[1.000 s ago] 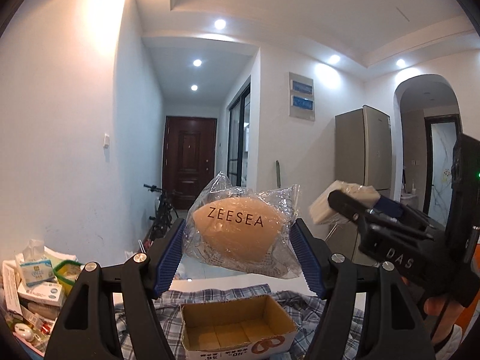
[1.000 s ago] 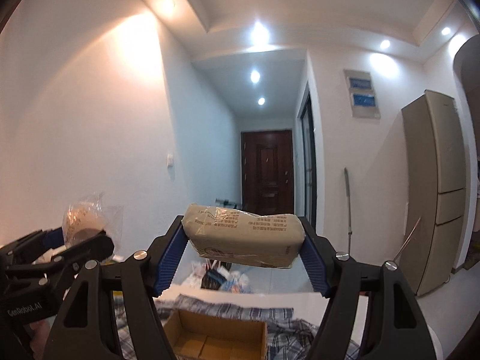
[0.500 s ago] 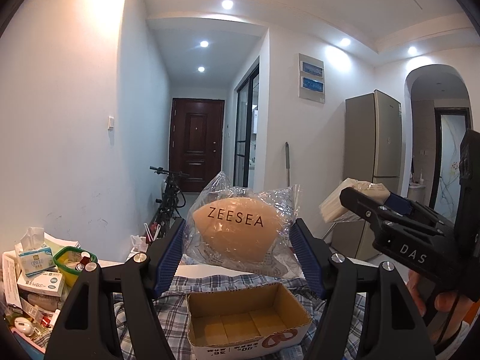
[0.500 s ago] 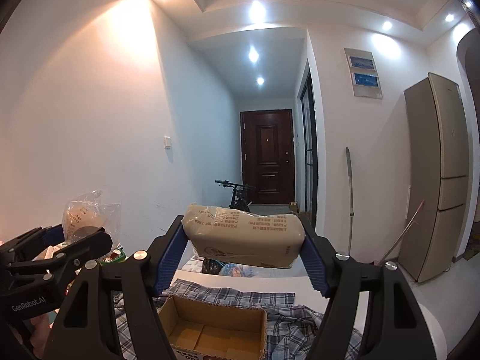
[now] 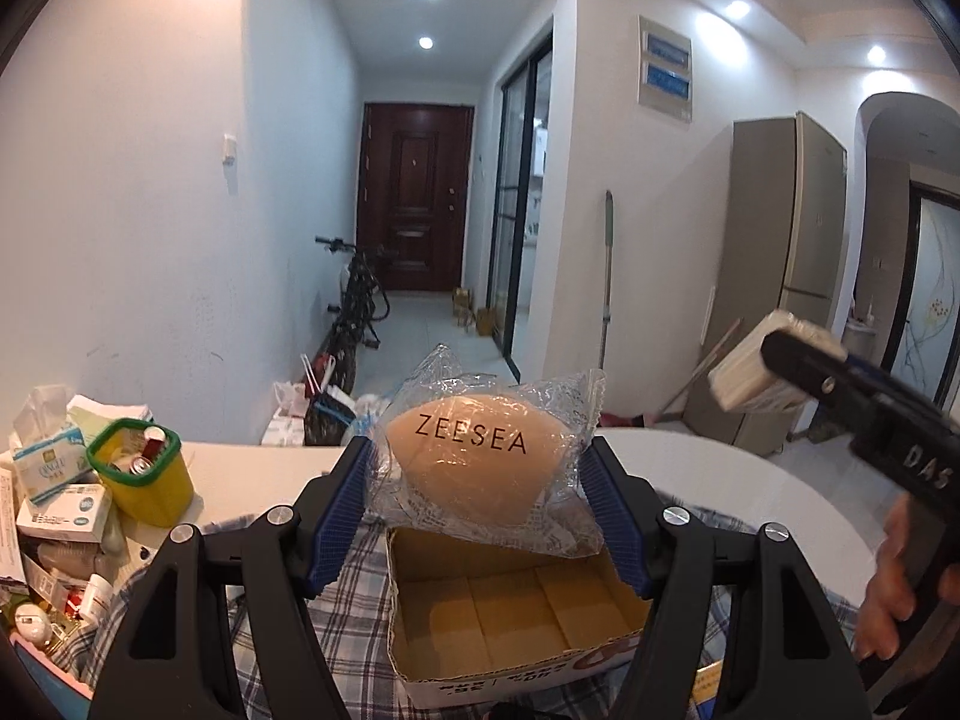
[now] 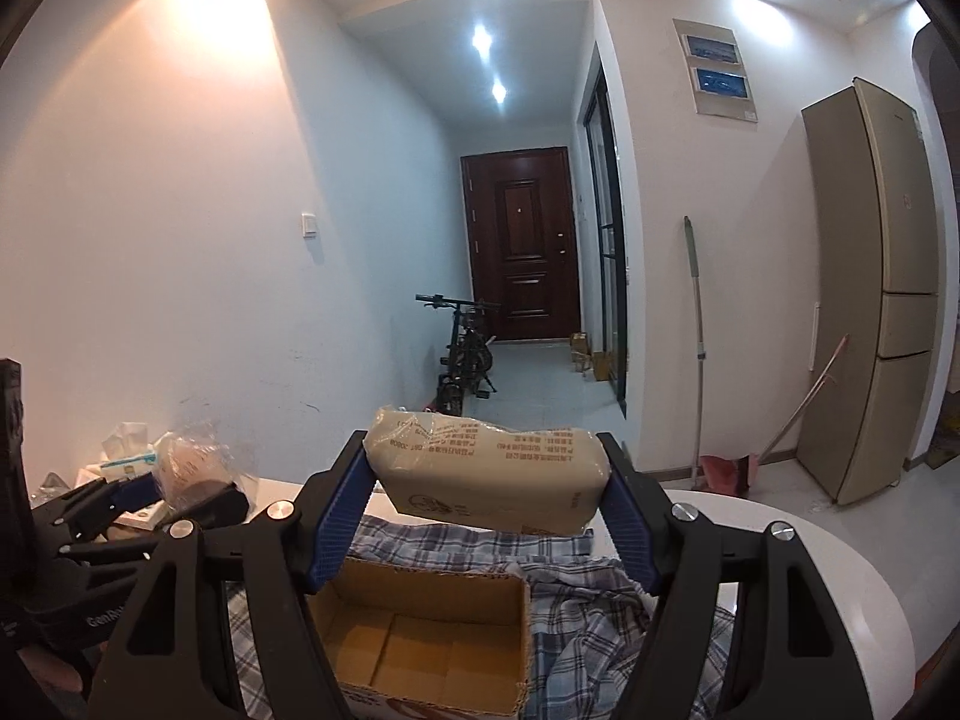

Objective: Organize objects
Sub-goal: 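Carry the sponge and cream bar up over the cardboard box with both tools, then lower the sponge into the box and open the left tool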

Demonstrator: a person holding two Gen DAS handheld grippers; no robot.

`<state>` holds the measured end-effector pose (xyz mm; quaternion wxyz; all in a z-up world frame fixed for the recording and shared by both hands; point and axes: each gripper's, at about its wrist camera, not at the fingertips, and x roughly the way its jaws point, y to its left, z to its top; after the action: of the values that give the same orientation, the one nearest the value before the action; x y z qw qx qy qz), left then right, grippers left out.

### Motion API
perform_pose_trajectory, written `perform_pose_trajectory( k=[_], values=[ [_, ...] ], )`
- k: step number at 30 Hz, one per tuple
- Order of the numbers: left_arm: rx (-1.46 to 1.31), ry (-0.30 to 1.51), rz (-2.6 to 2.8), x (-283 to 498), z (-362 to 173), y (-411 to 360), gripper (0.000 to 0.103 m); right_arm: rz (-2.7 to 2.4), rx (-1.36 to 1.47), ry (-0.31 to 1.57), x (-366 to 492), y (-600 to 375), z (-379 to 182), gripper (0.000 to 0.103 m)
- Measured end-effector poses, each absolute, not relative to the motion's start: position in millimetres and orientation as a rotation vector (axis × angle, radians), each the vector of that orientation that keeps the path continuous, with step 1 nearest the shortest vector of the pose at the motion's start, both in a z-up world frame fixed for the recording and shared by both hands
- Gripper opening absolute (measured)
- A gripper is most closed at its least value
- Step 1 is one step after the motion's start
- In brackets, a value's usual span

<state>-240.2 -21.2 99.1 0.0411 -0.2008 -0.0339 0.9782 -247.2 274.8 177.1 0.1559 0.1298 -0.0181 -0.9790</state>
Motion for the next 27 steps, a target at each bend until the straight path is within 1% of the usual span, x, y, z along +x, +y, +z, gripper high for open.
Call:
perform_pose_trajectory(
  k=[5,8,12,18,22,27],
  values=[
    [-0.624,-0.034,2.94,-262.6,76.7,-18.8,0.071,-2.764,0.437,-0.109,-257.7,269.2,163.4,0.07],
    [-0.616,-0.063,2.909,-270.0,69.7,-21.8,0.071,-2.765,0.464,-0.047,-262.5,258.9,155.4,0.07],
    [-0.586,-0.037,2.938,-275.0,59.1,-26.5,0.071,-2.765,0.512,-0.003,-271.5,251.1,144.2,0.07],
    [-0.625,-0.088,2.931,-282.9,55.2,-33.5,0.071,-2.74,0.561,0.027,-277.0,246.4,136.4,0.07],
    [-0.666,-0.07,2.94,-280.7,58.5,-26.1,0.071,-2.746,0.546,0.046,-275.4,246.9,136.3,0.07],
    [-0.708,-0.139,2.899,-281.8,56.9,-28.5,0.071,-2.759,0.555,0.051,-279.2,246.9,137.0,0.07]
  ],
)
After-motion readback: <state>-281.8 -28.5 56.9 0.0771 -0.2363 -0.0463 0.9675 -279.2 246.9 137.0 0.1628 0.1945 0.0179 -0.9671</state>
